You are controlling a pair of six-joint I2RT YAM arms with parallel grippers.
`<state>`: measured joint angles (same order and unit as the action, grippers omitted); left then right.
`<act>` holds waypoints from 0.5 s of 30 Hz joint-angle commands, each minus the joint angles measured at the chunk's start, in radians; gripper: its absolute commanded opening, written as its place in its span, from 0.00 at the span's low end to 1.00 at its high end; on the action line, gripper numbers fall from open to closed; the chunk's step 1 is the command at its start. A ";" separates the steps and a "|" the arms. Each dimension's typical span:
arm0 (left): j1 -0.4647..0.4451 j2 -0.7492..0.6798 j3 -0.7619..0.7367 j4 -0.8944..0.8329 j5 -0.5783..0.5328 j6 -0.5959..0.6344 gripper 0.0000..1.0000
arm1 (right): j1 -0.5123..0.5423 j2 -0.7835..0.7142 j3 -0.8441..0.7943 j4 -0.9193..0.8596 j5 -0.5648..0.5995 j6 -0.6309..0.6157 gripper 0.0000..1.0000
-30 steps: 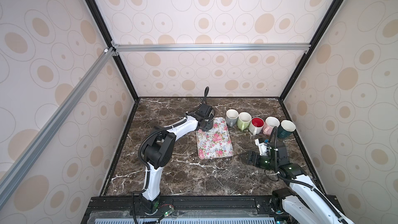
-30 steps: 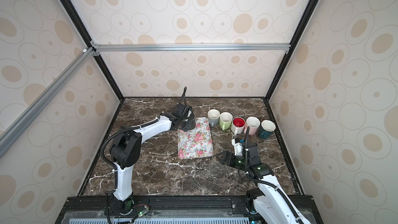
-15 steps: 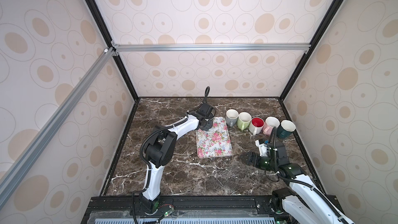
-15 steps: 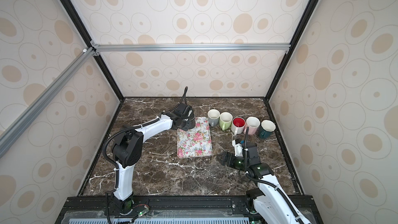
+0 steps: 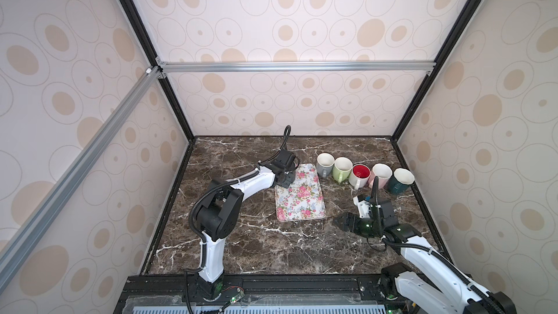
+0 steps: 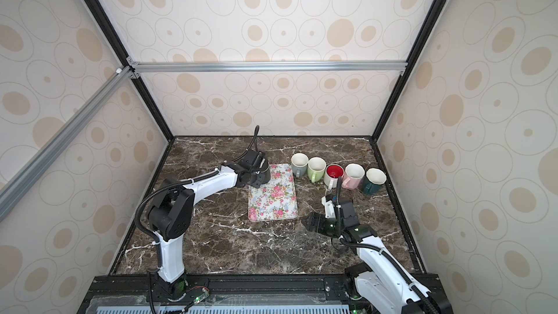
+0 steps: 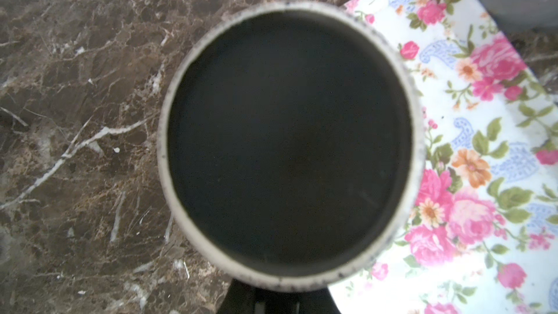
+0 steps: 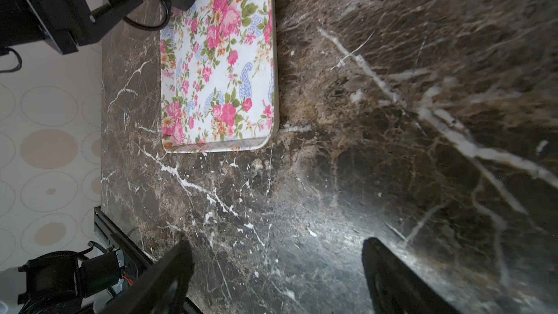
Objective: Turn the mug right side up
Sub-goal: 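Lower the left gripper onto the upturned black mug's base and grasp it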
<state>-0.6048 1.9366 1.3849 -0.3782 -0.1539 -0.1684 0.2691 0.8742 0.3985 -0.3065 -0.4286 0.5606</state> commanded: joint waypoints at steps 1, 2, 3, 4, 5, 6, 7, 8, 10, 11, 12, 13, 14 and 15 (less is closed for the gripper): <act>-0.033 -0.036 -0.070 -0.050 0.003 -0.021 0.11 | 0.005 0.000 0.025 0.016 0.022 0.009 0.90; -0.040 -0.052 -0.091 -0.050 0.002 -0.027 0.11 | 0.005 -0.001 0.025 0.015 0.026 0.010 0.90; -0.049 -0.065 -0.107 -0.050 0.003 -0.033 0.11 | 0.005 0.001 0.025 0.015 0.027 0.008 0.90; -0.058 -0.085 -0.126 -0.050 0.006 -0.039 0.11 | 0.005 0.002 0.025 0.016 0.024 0.009 0.90; -0.066 -0.103 -0.143 -0.050 0.014 -0.046 0.10 | 0.024 0.006 0.027 0.018 0.022 0.009 0.90; -0.074 -0.117 -0.158 -0.050 0.023 -0.053 0.10 | 0.032 0.010 0.028 0.019 0.021 0.009 0.90; -0.082 -0.134 -0.174 -0.052 0.026 -0.058 0.10 | 0.034 0.014 0.031 0.019 0.021 0.009 0.90; -0.094 -0.150 -0.189 -0.055 0.027 -0.067 0.10 | 0.037 0.018 0.031 0.018 0.022 0.009 0.90; -0.112 -0.177 -0.210 -0.062 0.033 -0.080 0.10 | 0.041 0.023 0.030 0.023 0.022 0.009 0.90; -0.121 -0.189 -0.222 -0.065 0.040 -0.090 0.10 | 0.043 0.025 0.027 0.024 0.023 0.009 0.90; -0.131 -0.200 -0.230 -0.071 0.049 -0.096 0.10 | 0.042 0.026 0.027 0.026 0.026 0.009 0.90; -0.145 -0.211 -0.239 -0.079 0.057 -0.104 0.09 | 0.042 0.028 0.025 0.027 0.028 0.008 0.90; -0.160 -0.222 -0.250 -0.089 0.061 -0.114 0.09 | 0.042 0.031 0.026 0.028 0.030 0.008 0.90; -0.175 -0.234 -0.259 -0.101 0.062 -0.124 0.09 | 0.042 0.033 0.025 0.027 0.031 0.007 0.90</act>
<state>-0.7437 1.7348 1.1507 -0.3946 -0.1322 -0.2512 0.3038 0.9020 0.4057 -0.2897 -0.4118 0.5640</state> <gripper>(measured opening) 0.187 0.904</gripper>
